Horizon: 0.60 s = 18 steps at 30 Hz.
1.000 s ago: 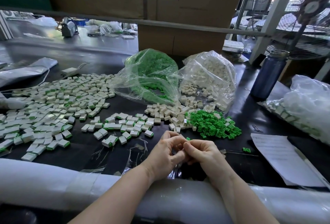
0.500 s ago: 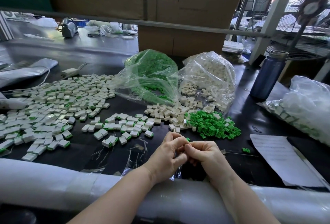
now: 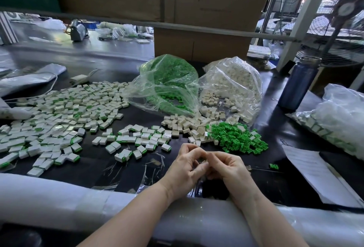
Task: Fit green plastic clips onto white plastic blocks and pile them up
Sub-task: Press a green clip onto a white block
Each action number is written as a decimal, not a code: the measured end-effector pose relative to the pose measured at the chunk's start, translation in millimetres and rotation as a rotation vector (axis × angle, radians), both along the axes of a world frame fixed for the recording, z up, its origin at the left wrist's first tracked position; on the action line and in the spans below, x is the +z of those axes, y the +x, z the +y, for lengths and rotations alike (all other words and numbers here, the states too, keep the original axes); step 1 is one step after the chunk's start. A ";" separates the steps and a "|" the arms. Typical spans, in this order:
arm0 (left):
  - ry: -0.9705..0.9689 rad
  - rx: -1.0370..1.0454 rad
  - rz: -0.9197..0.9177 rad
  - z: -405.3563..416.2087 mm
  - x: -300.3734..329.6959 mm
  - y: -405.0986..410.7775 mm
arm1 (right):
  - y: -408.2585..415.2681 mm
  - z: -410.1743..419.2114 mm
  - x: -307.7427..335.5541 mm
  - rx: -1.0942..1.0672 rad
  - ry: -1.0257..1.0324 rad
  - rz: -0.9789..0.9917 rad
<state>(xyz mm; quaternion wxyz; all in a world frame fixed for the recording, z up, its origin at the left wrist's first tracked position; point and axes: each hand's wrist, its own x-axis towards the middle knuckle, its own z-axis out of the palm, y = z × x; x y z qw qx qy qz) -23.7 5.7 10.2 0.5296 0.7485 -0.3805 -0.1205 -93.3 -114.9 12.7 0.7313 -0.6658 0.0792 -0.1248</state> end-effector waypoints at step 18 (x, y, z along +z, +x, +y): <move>0.051 0.082 -0.056 2.8 -1.9 3.4 | 1.7 -5.0 -4.7 -0.276 -0.380 -0.019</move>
